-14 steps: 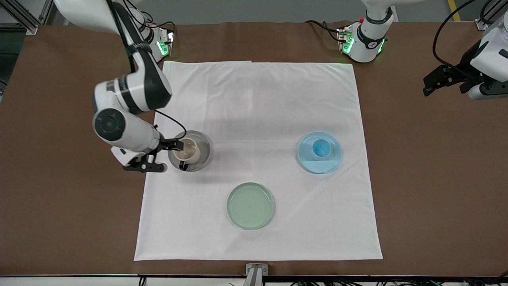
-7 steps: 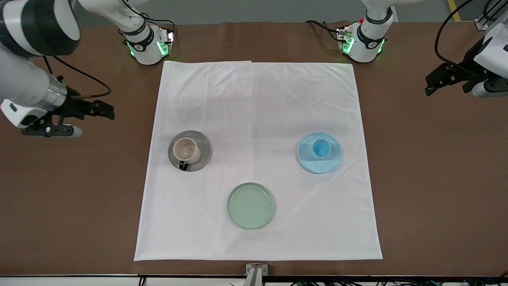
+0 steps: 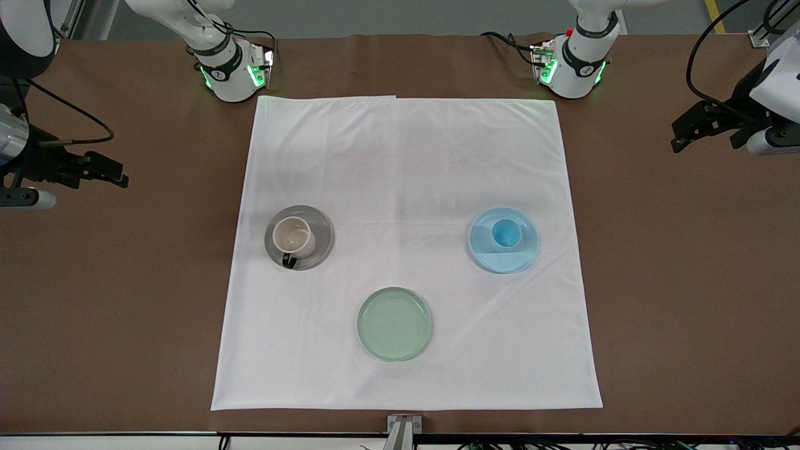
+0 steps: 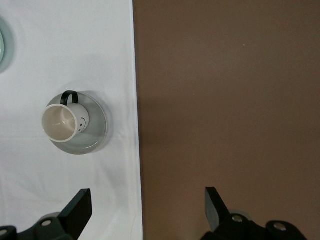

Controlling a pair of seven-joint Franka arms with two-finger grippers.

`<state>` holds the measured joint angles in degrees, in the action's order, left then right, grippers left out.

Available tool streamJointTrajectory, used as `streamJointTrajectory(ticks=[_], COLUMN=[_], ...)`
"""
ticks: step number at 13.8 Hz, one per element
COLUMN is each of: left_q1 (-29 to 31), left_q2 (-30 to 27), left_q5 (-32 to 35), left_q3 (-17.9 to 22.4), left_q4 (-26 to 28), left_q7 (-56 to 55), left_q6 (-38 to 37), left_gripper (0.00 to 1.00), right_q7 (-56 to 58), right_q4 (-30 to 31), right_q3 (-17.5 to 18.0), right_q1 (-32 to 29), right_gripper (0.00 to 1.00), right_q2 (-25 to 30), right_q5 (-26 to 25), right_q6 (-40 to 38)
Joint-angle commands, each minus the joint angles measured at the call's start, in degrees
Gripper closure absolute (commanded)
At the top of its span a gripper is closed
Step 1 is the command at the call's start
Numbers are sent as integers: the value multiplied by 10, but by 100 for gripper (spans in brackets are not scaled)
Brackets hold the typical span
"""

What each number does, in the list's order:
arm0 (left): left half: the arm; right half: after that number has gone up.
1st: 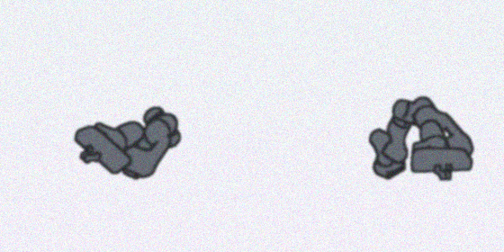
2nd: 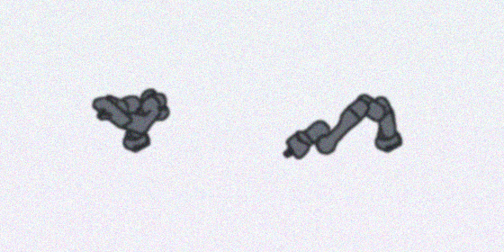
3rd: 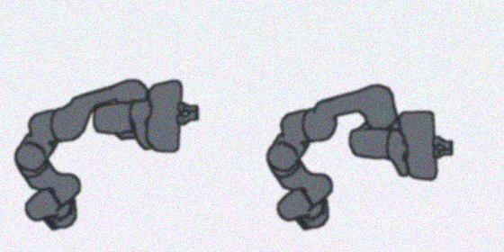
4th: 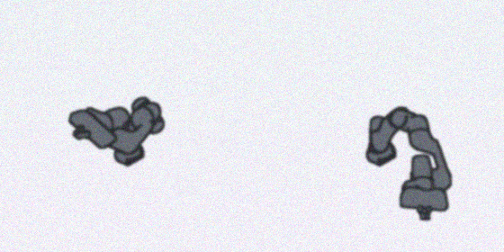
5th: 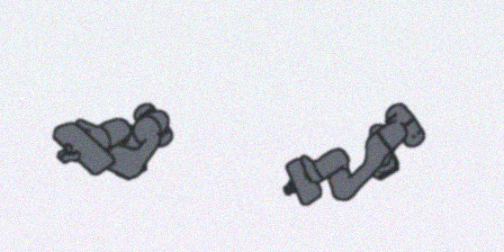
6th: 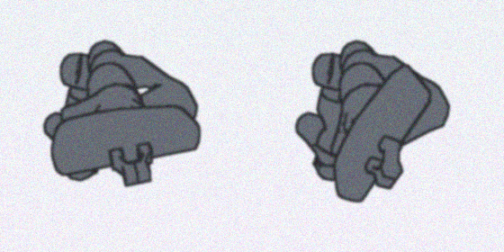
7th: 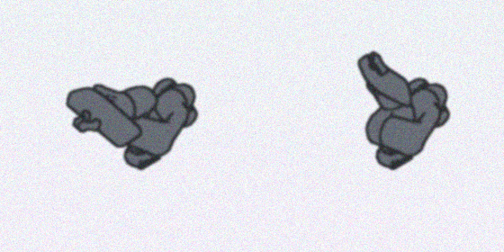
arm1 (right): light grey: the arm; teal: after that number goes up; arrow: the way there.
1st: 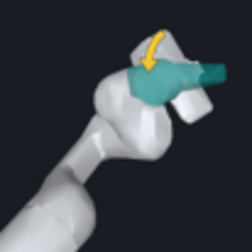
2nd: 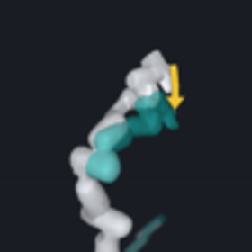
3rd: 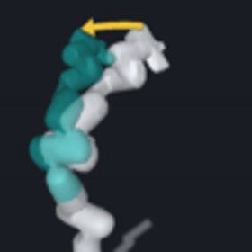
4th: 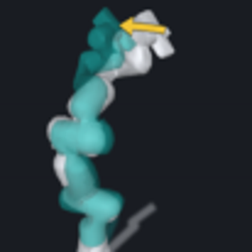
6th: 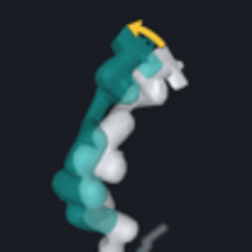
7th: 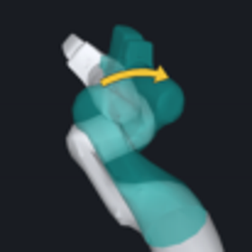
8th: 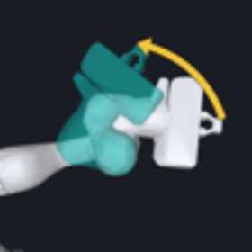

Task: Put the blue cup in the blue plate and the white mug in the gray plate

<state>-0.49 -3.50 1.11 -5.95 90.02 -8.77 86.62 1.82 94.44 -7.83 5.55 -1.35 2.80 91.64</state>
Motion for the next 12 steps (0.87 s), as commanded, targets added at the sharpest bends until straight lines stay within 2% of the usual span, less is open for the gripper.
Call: streamJointTrajectory(ticks=[1,7,12], left_q1=[1,1,0], left_q2=[7,7,8], left_q5=[12,12,12], left_q3=[-2,-2,-2], left_q4=[-16,-16,-15], left_q7=[8,9,9], left_q6=[-5,-6,-6], left_gripper=[0,0,0], right_q7=[3,1,0], right_q4=[-28,-71,-74], right_q3=[9,9,10], right_q1=[-21,-27,-26], right_gripper=[0,0,0], right_q2=[5,2,1], right_q5=[-6,-7,-7], right_q6=[-1,-2,-2])
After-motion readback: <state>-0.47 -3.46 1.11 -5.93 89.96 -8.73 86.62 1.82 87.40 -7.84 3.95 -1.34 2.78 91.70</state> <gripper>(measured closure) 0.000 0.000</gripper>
